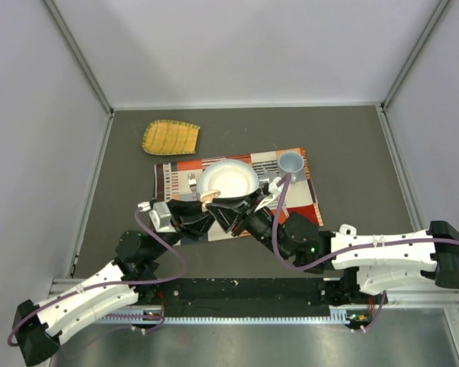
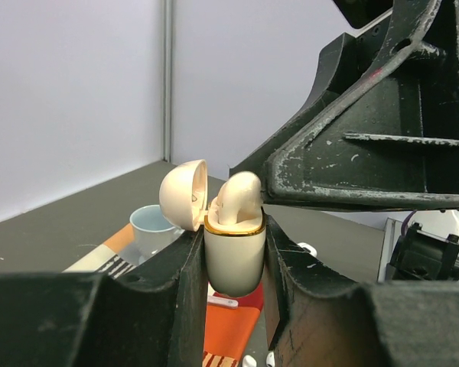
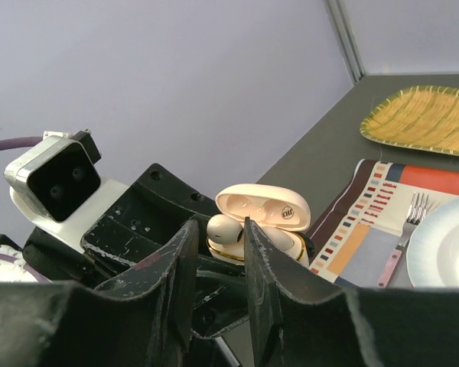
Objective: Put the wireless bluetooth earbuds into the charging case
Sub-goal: Insert the left earbud into the left side groove of the charging case, then close the charging case with the earbuds.
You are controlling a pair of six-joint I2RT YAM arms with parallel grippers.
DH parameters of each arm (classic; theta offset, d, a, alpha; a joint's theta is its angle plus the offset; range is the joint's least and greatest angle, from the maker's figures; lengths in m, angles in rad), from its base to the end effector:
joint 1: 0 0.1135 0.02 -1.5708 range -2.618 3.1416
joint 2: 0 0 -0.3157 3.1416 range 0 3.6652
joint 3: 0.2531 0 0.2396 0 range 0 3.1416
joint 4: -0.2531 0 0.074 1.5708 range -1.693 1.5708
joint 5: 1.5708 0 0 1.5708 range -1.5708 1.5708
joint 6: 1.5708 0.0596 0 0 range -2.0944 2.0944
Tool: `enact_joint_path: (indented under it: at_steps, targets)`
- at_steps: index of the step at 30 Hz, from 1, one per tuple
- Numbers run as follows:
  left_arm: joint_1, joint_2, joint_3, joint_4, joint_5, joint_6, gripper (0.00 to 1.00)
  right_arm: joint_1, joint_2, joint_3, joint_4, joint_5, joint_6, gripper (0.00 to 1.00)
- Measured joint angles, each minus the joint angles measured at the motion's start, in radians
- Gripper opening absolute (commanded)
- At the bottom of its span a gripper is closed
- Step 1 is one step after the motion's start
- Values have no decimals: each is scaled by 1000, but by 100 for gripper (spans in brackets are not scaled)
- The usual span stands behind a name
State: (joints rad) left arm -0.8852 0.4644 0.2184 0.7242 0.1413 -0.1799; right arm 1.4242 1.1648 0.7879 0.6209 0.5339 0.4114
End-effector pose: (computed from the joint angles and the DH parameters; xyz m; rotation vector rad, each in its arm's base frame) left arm 0.0539 -0.0792 0.3178 0.5216 1.0307 -1.0281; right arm 0.0672 0.2475 0.4042 -0.2475 1.4434 1.1750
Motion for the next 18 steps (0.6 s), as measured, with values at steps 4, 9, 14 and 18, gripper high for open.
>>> enact_joint_path:
  at_steps: [4,9,14,18]
  targets:
    - [0,0,0,0,-4,0,0,2,-6,-1,0,-6,-4,40]
    - [0,-3,0,2,-5,0,0,5,-29,-29,50,-19,-26,45]
    - [0,-19,0,19,-2,-1,0,5,-64,-75,121,-19,-53,47]
    - [0,-26,0,28,-1,-1,0,5,-95,-75,126,-2,-62,55]
